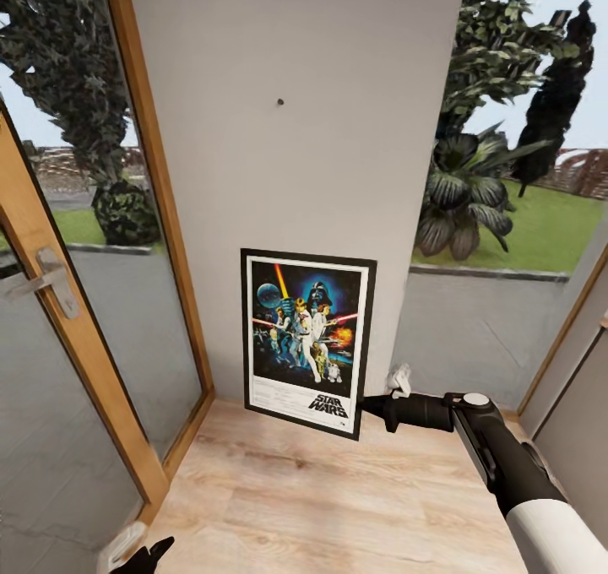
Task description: Pick up the poster from the kitchen countertop and hang it on one of the wall nails in the kitchen.
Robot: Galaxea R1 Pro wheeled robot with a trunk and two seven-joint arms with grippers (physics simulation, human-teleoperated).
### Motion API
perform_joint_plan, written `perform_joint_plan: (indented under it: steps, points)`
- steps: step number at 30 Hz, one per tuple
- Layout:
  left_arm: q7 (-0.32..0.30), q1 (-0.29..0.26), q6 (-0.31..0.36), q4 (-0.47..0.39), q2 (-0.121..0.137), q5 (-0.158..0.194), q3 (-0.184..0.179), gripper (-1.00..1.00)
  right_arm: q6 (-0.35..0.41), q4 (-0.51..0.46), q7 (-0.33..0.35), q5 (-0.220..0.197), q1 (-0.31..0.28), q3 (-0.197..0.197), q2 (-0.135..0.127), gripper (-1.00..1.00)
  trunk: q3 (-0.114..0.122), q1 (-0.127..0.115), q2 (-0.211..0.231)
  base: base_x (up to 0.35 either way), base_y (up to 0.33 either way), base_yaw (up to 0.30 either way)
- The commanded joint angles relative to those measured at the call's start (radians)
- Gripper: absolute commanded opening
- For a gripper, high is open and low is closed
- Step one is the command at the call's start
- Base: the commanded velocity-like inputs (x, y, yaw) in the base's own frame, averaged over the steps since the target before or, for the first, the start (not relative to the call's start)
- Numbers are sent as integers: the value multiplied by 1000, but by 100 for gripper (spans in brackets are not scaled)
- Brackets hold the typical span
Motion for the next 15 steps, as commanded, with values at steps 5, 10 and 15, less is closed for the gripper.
perform_joint_plan:
  steps: [5,10,15]
  points:
    - [-4,-1,10,0,0,8,5,100,9,0,5,1,-1,0,0,-100,-2,1,-2,216,270,0]
    - [-4,-1,9,0,0,8,5,100,9,1,5,1,-1,0,0,-100,-2,1,-2,159,73,0]
    - [-4,-1,8,0,0,8,5,100,11,1,6,1,-1,0,0,-100,-2,1,-2,36,15,-46]
